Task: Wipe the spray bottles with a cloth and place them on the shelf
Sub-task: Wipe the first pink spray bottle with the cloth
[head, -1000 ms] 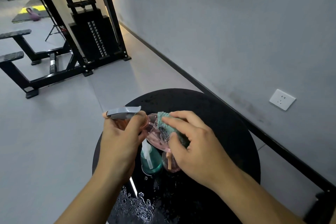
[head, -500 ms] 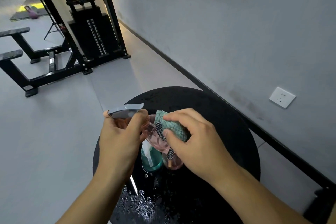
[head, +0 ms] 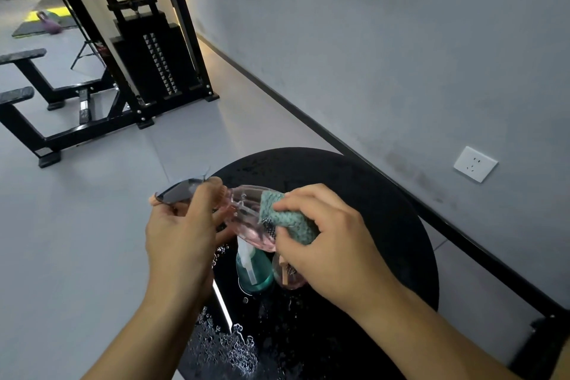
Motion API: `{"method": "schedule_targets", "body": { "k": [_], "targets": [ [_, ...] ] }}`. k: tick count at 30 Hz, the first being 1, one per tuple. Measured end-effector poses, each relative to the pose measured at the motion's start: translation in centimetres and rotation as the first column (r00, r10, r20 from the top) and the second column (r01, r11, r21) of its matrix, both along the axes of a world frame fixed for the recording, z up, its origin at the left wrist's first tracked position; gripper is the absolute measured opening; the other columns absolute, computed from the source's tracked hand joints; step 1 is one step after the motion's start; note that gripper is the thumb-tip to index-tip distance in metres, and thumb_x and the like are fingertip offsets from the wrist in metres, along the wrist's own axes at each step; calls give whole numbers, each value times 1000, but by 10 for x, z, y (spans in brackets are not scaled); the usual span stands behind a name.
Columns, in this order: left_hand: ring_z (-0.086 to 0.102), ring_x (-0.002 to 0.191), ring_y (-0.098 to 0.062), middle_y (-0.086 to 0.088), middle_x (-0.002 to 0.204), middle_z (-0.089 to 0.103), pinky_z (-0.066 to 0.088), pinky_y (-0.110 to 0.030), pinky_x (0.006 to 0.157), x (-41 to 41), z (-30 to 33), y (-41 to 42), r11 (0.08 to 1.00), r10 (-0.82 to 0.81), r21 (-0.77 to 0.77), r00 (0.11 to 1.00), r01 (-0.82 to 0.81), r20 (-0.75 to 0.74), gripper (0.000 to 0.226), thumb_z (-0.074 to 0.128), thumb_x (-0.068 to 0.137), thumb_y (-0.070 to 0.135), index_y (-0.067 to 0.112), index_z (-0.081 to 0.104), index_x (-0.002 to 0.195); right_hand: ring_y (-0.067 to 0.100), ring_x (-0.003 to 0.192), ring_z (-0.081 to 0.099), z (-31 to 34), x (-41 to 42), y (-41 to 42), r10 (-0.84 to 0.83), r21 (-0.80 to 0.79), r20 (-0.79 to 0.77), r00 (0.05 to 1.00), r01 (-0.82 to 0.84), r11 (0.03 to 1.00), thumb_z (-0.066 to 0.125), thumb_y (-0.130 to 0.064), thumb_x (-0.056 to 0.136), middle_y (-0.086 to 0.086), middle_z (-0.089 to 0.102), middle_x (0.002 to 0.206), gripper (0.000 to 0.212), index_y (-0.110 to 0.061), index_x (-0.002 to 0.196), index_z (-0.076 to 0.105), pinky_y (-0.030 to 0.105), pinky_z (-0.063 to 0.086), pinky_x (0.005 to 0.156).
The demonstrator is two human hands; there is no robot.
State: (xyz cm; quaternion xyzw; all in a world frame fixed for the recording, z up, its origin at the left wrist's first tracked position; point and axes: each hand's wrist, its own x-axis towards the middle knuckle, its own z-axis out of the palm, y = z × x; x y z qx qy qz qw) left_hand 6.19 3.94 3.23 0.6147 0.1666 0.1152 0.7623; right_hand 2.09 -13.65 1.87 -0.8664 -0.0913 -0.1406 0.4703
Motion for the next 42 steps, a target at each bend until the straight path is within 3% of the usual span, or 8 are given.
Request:
{"method": "schedule_targets", "body": {
  "k": [4,8,14,21,25,33,39,42],
  "targets": [
    [81,88,-29,-3,81,75,68,-48,69,-1,1,1,999,-6,33,1000,6,-5,9,70,96,15,7,68,98,-2,107,62,-2,-1,-2,-3,83,-29,1000,6,997,75,-15,91,-21,59,114,24,-24,113,75,6,52,80],
    [81,85,-26,0,79,74,64,-35,60,-2,-1,-3,999,-33,6,999,34,-12,10,72,96,16,9,66,98,0,117,59,-2,-2,2,11,0,40,999,-11,1000,75,-19,92,-22,58,120,28,-27,119,75,13,49,96],
    [81,86,-27,-7,91,70,64,-35,60,1,6,6,1000,15,-14,999,-15,31,11,68,98,18,10,64,103,3,103,67,3,3,-7,-43,154,-30,999,47,987,78,-10,84,-17,65,109,25,-26,103,77,10,52,80],
    [81,89,-29,-9,100,71,64,-33,61,0,3,2,999,-35,-9,999,35,19,31,70,97,17,-4,63,118,-5,110,62,6,-1,-4,3,156,-30,1000,2,988,76,-13,91,-19,64,116,26,-24,114,77,2,48,80],
    [80,77,-20,-3,90,72,60,-27,53,0,7,4,999,-33,-28,998,35,46,7,67,99,16,10,65,99,-2,102,65,6,3,-9,-58,180,-54,997,67,981,77,-12,88,-18,67,108,25,-25,109,78,5,49,77],
    [76,74,-20,-7,97,71,61,-30,57,0,9,6,992,-72,-101,995,79,70,8,65,100,17,17,58,95,-3,109,63,8,2,-10,-47,247,-63,997,61,967,75,-15,91,-20,65,112,24,-29,111,76,8,50,81],
    [76,85,-22,-11,114,74,62,-44,76,0,11,13,986,-107,-109,985,122,134,13,73,91,23,22,64,100,5,107,68,8,6,-17,-29,345,-139,990,75,936,77,-21,90,-16,69,114,23,-35,109,76,29,59,89],
    [73,89,-20,-4,105,72,63,-41,78,0,10,10,977,-105,-166,982,131,156,6,67,99,20,22,62,101,9,107,70,9,8,-15,2,472,-158,987,74,879,79,-17,88,-11,72,114,24,-34,104,78,35,59,92]
  ]
}}
